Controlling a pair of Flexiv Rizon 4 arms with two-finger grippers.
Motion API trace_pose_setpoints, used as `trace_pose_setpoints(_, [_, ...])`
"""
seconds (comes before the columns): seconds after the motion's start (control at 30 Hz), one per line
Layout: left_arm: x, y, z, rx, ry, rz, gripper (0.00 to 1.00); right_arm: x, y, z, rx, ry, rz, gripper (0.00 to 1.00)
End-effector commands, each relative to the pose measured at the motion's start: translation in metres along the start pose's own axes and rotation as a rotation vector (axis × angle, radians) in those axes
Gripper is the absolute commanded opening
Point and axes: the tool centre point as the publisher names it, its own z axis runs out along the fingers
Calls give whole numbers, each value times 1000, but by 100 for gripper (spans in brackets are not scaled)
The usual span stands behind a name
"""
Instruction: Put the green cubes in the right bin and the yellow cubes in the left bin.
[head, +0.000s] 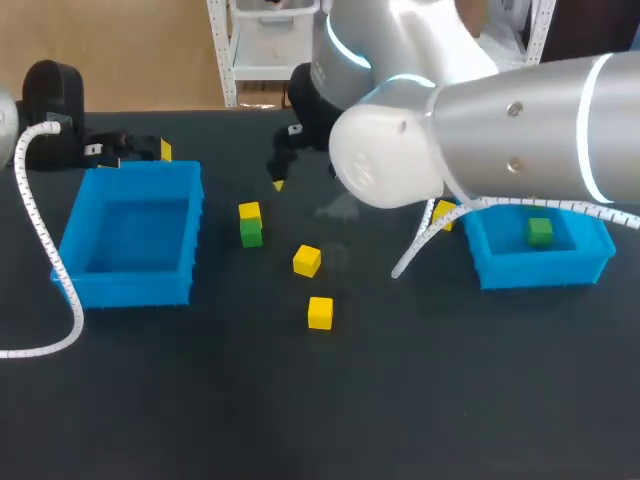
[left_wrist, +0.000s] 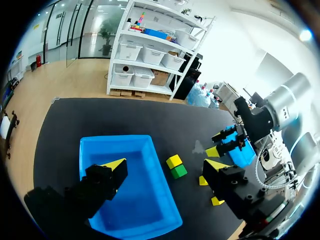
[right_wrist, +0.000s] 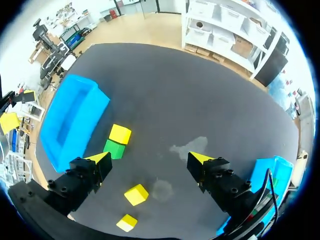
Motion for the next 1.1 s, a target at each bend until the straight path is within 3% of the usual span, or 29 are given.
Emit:
trace_pose_setpoints(0.03, [1, 2, 0, 8, -5, 2, 100, -6, 6, 15, -4, -8, 5, 100])
trace_pose_setpoints(0.43, [1, 2, 0, 8, -5, 2, 100, -5, 35, 49, -19, 30, 3, 100])
trace_pose_setpoints(1.1, [1, 2, 0, 8, -5, 2, 100, 8, 54, 73, -17, 65, 2, 100])
